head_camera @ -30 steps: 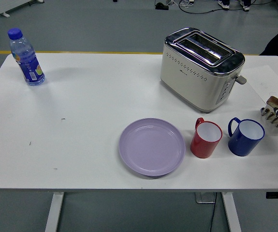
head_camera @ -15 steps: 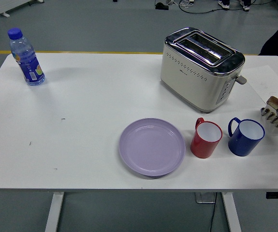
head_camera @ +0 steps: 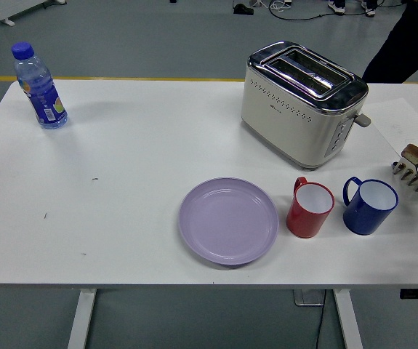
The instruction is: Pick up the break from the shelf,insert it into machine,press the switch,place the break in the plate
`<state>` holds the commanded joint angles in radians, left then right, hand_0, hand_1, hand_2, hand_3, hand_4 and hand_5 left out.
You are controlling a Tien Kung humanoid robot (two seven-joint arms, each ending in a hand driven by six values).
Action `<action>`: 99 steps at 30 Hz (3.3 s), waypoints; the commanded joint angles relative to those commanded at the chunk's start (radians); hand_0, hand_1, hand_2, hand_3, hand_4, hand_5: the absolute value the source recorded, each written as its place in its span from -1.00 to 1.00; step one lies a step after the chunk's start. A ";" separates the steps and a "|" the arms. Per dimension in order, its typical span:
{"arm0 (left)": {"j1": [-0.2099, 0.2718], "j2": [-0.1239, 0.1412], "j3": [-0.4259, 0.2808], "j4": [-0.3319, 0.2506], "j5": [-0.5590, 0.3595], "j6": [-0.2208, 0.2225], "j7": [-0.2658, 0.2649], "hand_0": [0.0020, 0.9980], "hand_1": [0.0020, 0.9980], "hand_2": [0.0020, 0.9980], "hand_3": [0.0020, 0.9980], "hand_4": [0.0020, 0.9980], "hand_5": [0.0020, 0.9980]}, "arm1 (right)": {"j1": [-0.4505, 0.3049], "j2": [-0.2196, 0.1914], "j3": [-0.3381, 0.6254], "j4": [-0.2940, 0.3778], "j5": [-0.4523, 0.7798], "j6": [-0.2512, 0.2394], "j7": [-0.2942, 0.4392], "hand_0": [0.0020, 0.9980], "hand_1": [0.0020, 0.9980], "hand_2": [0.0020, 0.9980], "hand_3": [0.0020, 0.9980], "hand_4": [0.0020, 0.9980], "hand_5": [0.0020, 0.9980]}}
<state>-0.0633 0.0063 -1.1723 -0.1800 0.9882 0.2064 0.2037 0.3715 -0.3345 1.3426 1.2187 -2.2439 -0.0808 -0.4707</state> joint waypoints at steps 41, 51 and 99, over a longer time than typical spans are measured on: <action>0.001 -0.001 -0.013 0.000 0.011 0.001 0.002 0.39 0.18 0.43 0.36 0.03 0.92 | 0.032 -0.064 0.001 0.105 0.005 -0.129 0.031 -0.52 -0.38 -0.22 -0.09 0.09 -1.00; 0.007 0.000 -0.021 0.000 0.023 0.000 0.005 0.39 0.18 0.43 0.36 0.03 0.92 | 0.100 -0.120 -0.009 0.182 0.047 -0.114 0.026 -0.54 -0.39 -0.24 -0.10 0.11 -1.00; -0.003 0.010 0.020 0.000 -0.021 0.012 0.001 0.39 0.15 0.43 0.36 0.03 0.92 | 0.572 0.103 -0.270 -0.035 0.276 -0.099 0.051 -0.56 -0.42 -0.26 -0.10 0.09 -1.00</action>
<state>-0.0663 0.0168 -1.1525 -0.1800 0.9671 0.2186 0.2047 0.9434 -0.2316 1.0730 1.1835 -1.9680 -0.1793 -0.4197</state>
